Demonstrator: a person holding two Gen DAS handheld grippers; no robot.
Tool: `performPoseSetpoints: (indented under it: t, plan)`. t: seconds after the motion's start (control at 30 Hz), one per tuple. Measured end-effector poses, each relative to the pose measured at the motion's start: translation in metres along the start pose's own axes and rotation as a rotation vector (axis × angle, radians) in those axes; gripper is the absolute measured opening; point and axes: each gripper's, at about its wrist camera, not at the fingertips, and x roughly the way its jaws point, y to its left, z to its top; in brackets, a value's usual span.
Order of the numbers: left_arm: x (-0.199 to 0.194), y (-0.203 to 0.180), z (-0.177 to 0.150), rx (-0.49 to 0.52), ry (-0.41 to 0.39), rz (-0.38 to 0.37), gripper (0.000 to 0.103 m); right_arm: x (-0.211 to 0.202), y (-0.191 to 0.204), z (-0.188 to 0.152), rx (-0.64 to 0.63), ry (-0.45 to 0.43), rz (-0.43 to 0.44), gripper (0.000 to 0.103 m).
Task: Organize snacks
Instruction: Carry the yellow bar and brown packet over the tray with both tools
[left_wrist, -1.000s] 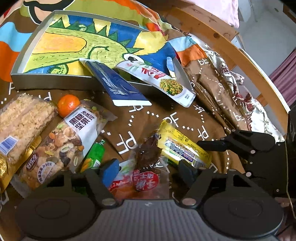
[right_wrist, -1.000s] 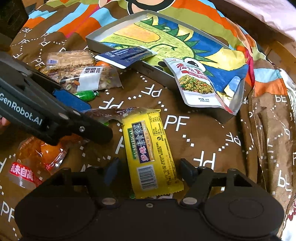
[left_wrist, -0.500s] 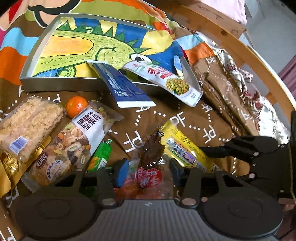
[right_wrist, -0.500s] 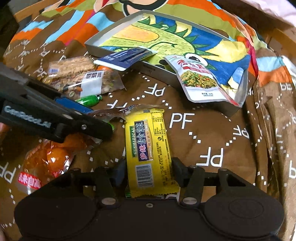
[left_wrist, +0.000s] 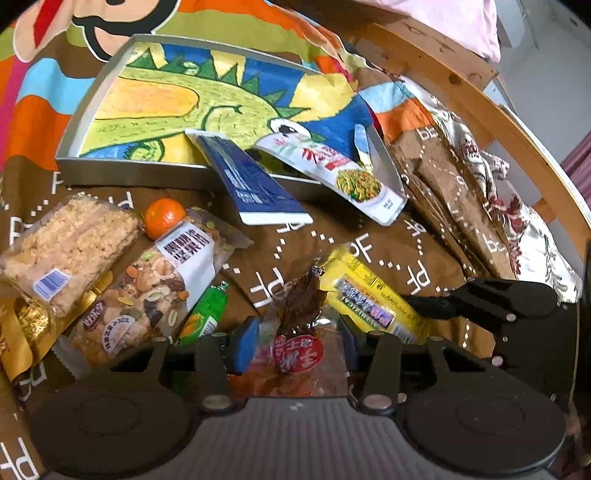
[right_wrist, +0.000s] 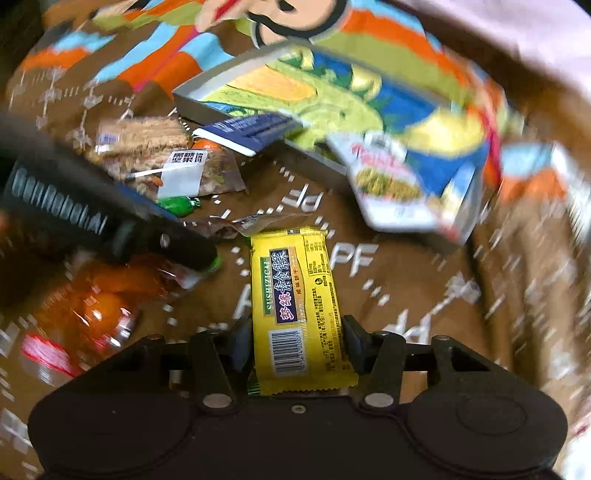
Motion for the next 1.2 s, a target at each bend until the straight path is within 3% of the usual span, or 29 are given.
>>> performPoseSetpoints:
  t: [0.17,0.63,0.93,1.2]
  plan:
    - [-0.009,-0.003,0.001,-0.017,-0.044,0.071,0.049,-0.003,0.007,-0.002,-0.083,-0.037,-0.073,0.052]
    - [-0.027,-0.013,-0.002,-0.003,-0.162,0.102,0.049,-0.016,0.015,-0.001,-0.178,-0.151,-0.173,0.052]
    - [-0.022,-0.006,0.019,-0.023,-0.241,0.076,0.049,-0.013,0.008,0.011,-0.191,-0.246,-0.241,0.052]
    - [-0.010,0.016,0.049,-0.092,-0.313,0.034,0.049,0.009,-0.011,0.036,-0.144,-0.272,-0.258,0.052]
